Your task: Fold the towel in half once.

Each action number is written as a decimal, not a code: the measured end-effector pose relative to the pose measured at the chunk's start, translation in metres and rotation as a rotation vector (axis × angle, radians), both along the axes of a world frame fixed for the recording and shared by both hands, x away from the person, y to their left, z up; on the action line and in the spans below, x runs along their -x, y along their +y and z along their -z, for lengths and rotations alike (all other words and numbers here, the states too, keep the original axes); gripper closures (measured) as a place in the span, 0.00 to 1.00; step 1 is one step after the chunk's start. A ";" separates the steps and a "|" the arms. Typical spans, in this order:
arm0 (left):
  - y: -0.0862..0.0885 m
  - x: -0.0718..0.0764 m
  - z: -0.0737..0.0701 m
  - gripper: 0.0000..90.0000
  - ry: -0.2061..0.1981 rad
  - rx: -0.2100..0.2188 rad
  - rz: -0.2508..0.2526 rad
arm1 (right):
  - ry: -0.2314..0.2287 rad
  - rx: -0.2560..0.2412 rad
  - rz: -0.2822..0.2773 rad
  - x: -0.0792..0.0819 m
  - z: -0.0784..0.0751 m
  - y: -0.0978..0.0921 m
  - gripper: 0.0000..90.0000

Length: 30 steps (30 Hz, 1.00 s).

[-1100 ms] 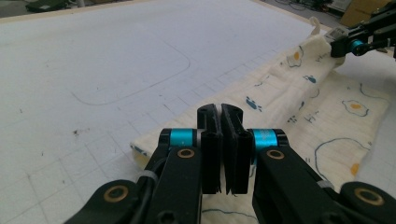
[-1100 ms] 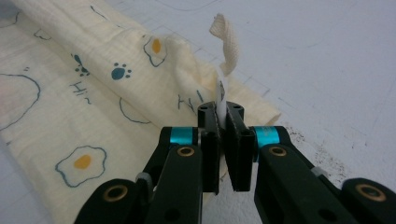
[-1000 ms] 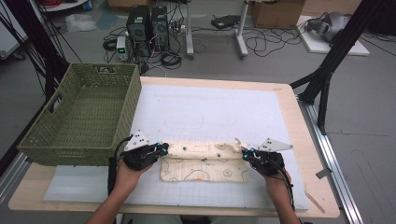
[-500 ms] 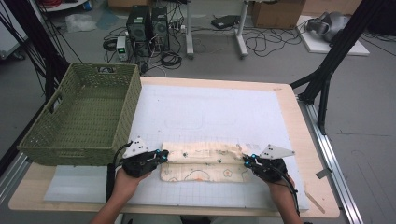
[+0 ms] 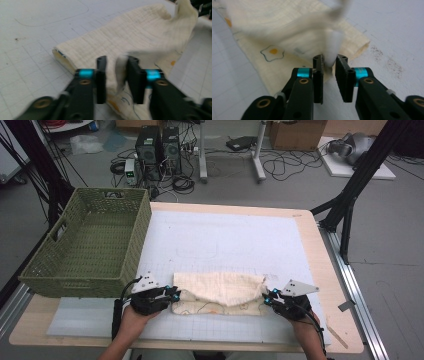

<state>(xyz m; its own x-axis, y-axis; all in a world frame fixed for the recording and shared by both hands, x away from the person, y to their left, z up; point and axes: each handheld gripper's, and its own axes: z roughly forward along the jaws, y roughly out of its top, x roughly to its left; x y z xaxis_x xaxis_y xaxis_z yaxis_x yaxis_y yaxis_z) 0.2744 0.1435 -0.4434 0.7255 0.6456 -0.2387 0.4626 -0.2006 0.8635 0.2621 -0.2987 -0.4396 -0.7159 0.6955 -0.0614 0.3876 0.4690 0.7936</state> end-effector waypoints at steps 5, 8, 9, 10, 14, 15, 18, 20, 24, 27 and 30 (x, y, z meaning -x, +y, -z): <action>0.010 -0.002 -0.011 0.49 -0.048 0.074 -0.032 | 0.006 -0.004 0.061 0.003 -0.001 -0.008 0.77; 0.018 -0.003 -0.016 0.50 -0.071 0.092 -0.069 | -0.014 -0.029 0.123 0.004 -0.006 -0.016 0.74; 0.021 -0.005 -0.017 0.50 -0.072 0.097 -0.084 | -0.028 -0.028 0.136 0.005 -0.008 -0.017 0.73; 0.022 -0.006 -0.017 0.50 -0.067 0.099 -0.098 | -0.045 -0.024 0.148 0.006 -0.010 -0.019 0.73; 0.020 -0.013 -0.014 0.50 -0.041 0.070 -0.119 | -0.082 -0.042 0.177 0.009 -0.017 -0.022 0.71; 0.018 -0.014 -0.012 0.51 -0.035 0.057 -0.114 | -0.084 -0.053 0.175 0.009 -0.018 -0.022 0.70; 0.013 -0.020 -0.009 0.51 -0.021 0.026 -0.120 | -0.068 -0.063 0.141 0.007 -0.016 -0.015 0.67; 0.009 -0.026 -0.007 0.51 -0.009 0.003 -0.125 | -0.044 -0.066 0.088 0.006 -0.012 -0.007 0.65; 0.003 -0.035 -0.001 0.53 0.015 -0.046 -0.144 | -0.008 -0.097 -0.077 0.007 -0.005 0.015 0.58; 0.001 -0.035 0.000 0.54 0.010 -0.062 -0.138 | 0.007 -0.077 -0.153 0.007 -0.002 0.028 0.63; 0.003 -0.034 -0.001 0.55 0.003 -0.051 -0.146 | 0.049 -0.034 -0.193 0.004 0.007 0.036 0.71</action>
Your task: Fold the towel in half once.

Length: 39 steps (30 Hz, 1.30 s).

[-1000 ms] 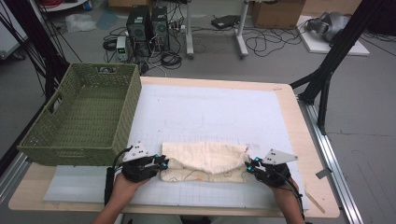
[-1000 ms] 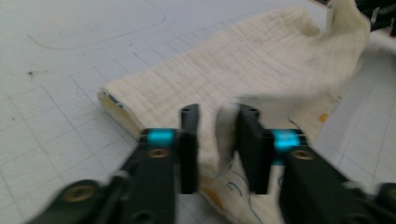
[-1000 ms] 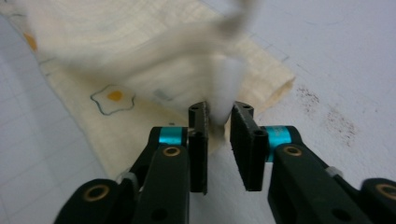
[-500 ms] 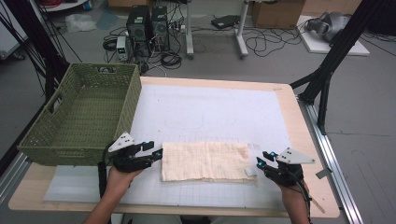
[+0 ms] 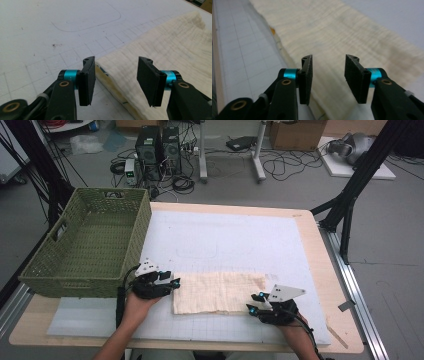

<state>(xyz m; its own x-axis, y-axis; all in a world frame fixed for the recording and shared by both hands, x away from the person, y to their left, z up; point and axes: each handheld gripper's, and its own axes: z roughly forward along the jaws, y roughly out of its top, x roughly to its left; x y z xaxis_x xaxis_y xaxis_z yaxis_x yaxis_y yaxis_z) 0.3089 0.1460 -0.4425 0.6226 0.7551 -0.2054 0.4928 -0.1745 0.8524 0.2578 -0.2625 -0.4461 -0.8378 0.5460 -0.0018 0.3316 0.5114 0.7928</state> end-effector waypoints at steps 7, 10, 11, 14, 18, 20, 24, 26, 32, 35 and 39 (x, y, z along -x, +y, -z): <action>0.003 0.001 0.000 0.56 -0.006 0.004 0.000 | 0.047 0.010 -0.009 -0.003 0.004 0.003 0.97; 0.005 0.002 0.000 0.58 -0.009 0.009 -0.002 | 0.046 0.003 -0.015 -0.002 0.002 0.002 0.98; 0.005 0.002 -0.001 0.59 -0.012 0.009 0.001 | 0.045 -0.005 -0.017 -0.001 0.001 0.001 0.98; 0.006 0.001 -0.001 0.59 -0.012 0.016 -0.001 | 0.033 -0.033 -0.030 0.002 -0.005 -0.002 0.98; 0.006 0.001 0.000 0.59 -0.009 0.017 -0.003 | 0.053 -0.045 -0.073 0.007 -0.008 -0.001 0.98; 0.006 0.000 0.000 0.58 -0.006 0.019 -0.008 | 0.069 -0.017 -0.080 0.008 -0.006 0.000 0.98; 0.005 -0.002 0.000 0.57 0.002 0.016 0.001 | 0.090 -0.023 -0.068 0.006 -0.004 0.000 0.86; 0.003 -0.003 0.001 0.57 0.009 0.012 0.006 | 0.061 -0.056 -0.007 0.003 -0.008 -0.006 0.80; -0.009 -0.006 0.005 0.65 0.040 -0.039 0.042 | -0.012 0.027 0.256 -0.007 -0.010 -0.022 0.63; -0.013 -0.010 0.006 0.67 0.033 -0.061 0.024 | -0.048 0.002 0.342 -0.016 -0.012 -0.030 0.52; -0.017 -0.013 0.008 0.82 0.032 -0.119 0.029 | -0.026 -0.048 0.387 -0.037 -0.014 -0.034 0.49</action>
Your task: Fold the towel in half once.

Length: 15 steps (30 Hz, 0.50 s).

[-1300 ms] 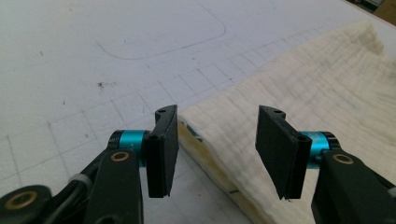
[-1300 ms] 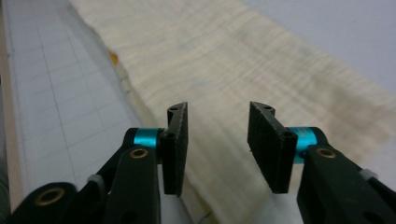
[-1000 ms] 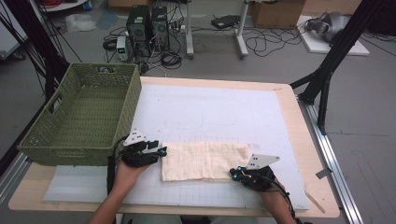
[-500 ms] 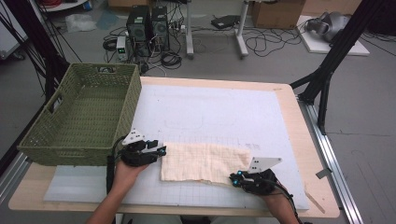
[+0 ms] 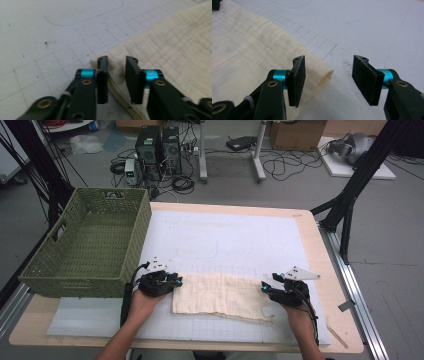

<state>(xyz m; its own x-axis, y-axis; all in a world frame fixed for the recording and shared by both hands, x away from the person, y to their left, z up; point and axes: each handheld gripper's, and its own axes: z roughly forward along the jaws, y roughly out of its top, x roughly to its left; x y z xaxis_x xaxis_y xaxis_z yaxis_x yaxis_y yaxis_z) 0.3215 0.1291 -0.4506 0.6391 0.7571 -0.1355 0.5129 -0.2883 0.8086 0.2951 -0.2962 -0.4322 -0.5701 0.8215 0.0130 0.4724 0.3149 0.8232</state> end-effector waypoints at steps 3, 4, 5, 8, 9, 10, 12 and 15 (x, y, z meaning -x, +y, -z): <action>-0.001 0.000 -0.001 0.96 -0.012 -0.021 -0.011 | 0.036 -0.014 -0.005 -0.014 0.005 0.002 0.52; 0.000 -0.001 -0.001 0.96 -0.014 -0.020 -0.013 | 0.054 -0.023 -0.001 -0.018 0.007 0.003 0.52; 0.002 -0.001 -0.001 0.96 -0.005 -0.009 -0.027 | 0.075 -0.022 -0.005 -0.021 0.010 0.004 0.51; 0.011 0.000 -0.002 0.96 0.009 0.001 -0.035 | 0.110 0.049 -0.029 -0.024 0.018 0.011 0.51; 0.012 0.000 -0.002 0.96 0.011 0.002 -0.032 | 0.107 0.071 -0.046 -0.022 0.016 0.013 0.52; 0.012 0.001 -0.002 0.96 0.015 -0.006 -0.024 | 0.103 0.090 -0.058 -0.021 0.015 0.013 0.52; 0.013 0.001 -0.003 0.92 0.005 -0.008 -0.041 | 0.098 0.139 -0.084 -0.016 0.012 0.016 0.54; 0.016 -0.003 -0.004 0.71 -0.012 0.045 -0.089 | 0.098 0.197 -0.109 -0.014 0.005 0.017 0.53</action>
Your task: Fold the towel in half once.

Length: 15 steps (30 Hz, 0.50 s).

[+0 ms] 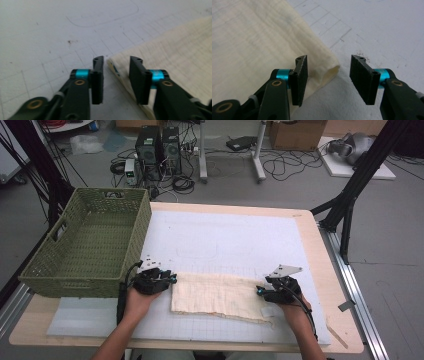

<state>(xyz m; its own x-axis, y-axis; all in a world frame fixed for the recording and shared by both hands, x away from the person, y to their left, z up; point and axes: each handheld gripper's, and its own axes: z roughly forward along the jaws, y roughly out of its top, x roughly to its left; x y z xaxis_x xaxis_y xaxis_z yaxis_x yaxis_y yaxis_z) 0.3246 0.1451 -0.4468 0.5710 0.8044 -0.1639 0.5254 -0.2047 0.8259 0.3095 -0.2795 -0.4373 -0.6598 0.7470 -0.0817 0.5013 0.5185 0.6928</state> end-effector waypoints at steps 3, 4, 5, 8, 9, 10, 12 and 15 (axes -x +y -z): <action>0.001 -0.004 0.001 0.58 -0.034 0.035 -0.008 | -0.041 -0.089 0.017 -0.003 -0.008 -0.005 0.52; 0.001 -0.005 0.002 0.57 -0.040 0.048 -0.004 | -0.054 -0.117 0.021 -0.005 -0.010 -0.006 0.52; 0.001 -0.007 0.002 0.57 -0.042 0.048 -0.003 | -0.055 -0.136 0.029 -0.007 -0.011 -0.007 0.52; -0.002 -0.016 0.002 0.54 0.022 0.030 -0.011 | -0.040 -0.170 0.047 -0.017 -0.008 -0.010 0.59; -0.004 -0.019 0.001 0.53 0.029 0.035 -0.006 | -0.029 -0.177 0.052 -0.019 -0.006 -0.011 0.61; -0.006 -0.022 -0.001 0.53 0.026 0.030 0.009 | -0.009 -0.189 0.043 -0.022 -0.003 -0.011 0.62; -0.011 -0.027 -0.002 0.52 0.028 0.008 0.030 | 0.027 -0.180 0.019 -0.025 0.001 -0.008 0.63; -0.016 -0.031 0.002 0.52 0.062 -0.043 0.068 | 0.064 -0.153 -0.023 -0.026 0.006 -0.002 0.62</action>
<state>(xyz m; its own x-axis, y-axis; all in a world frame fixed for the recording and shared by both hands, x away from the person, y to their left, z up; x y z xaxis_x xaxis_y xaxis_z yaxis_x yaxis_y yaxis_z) 0.3553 0.1288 -0.4486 0.6146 0.7711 -0.1663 0.5585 -0.2765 0.7820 0.3356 -0.2811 -0.4432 -0.6768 0.7324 0.0749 0.5364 0.4208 0.7316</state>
